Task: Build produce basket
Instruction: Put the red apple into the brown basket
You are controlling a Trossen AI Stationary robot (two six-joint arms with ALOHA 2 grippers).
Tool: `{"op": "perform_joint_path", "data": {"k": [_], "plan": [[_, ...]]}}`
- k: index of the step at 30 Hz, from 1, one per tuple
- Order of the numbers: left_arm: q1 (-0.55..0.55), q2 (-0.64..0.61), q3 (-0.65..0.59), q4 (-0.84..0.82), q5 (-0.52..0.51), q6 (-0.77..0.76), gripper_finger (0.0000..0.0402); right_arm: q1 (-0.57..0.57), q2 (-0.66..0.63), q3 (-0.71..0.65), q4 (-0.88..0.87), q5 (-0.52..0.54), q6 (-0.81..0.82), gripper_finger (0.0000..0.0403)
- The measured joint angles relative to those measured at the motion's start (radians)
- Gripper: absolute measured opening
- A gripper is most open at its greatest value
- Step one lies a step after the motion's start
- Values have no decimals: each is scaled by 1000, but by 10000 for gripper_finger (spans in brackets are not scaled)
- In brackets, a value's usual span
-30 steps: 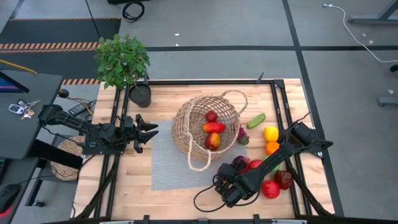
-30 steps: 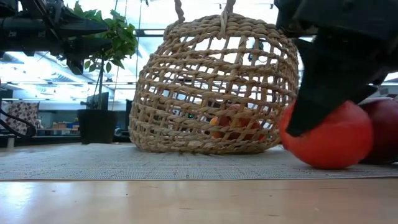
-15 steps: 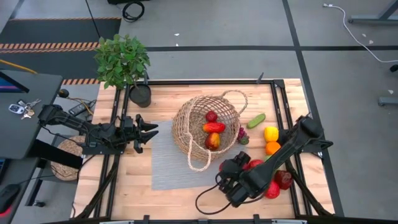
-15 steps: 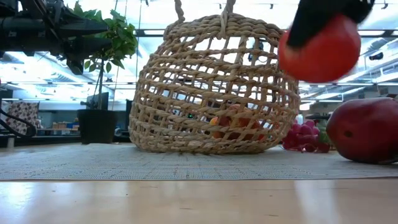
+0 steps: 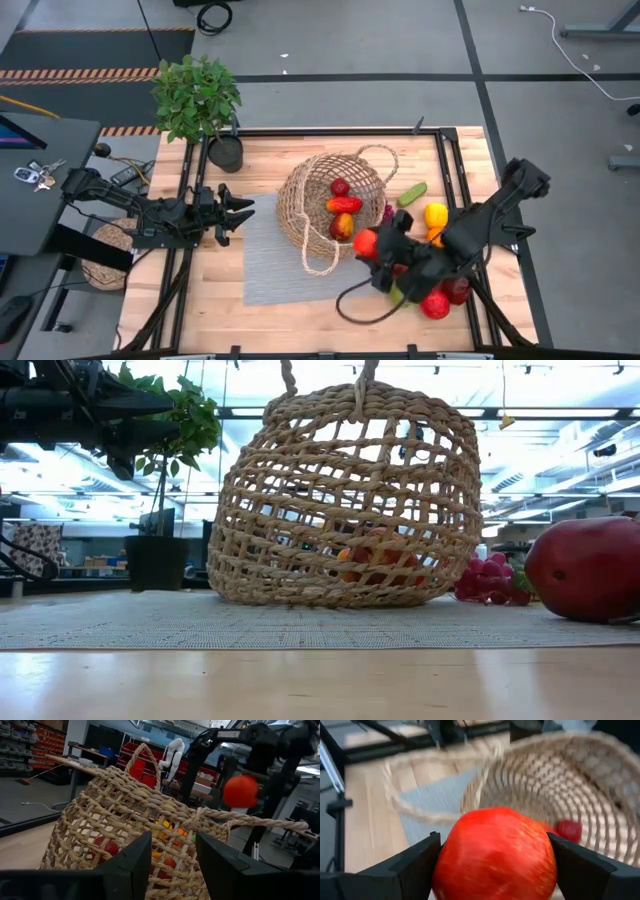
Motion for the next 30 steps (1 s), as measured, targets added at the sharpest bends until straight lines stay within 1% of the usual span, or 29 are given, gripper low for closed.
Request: {"op": "perform_joint_path", "data": {"k": [4,12,22,24,30], "plan": [[0,0,0,0,0,0,160,-38,-51,0,131,-58,-164,342],[0,0,0,0,0,0,160,-171,-95,0,285,-278,-386,342],[0,0,0,-1,0,0,160,-327,-114,0,435,-601,-555,342],[0,0,0,1,0,0,160,-348,-114,0,435,-625,-573,342],[0,0,0,1,0,0,160,-406,-113,0,372,-634,-635,342]]}}
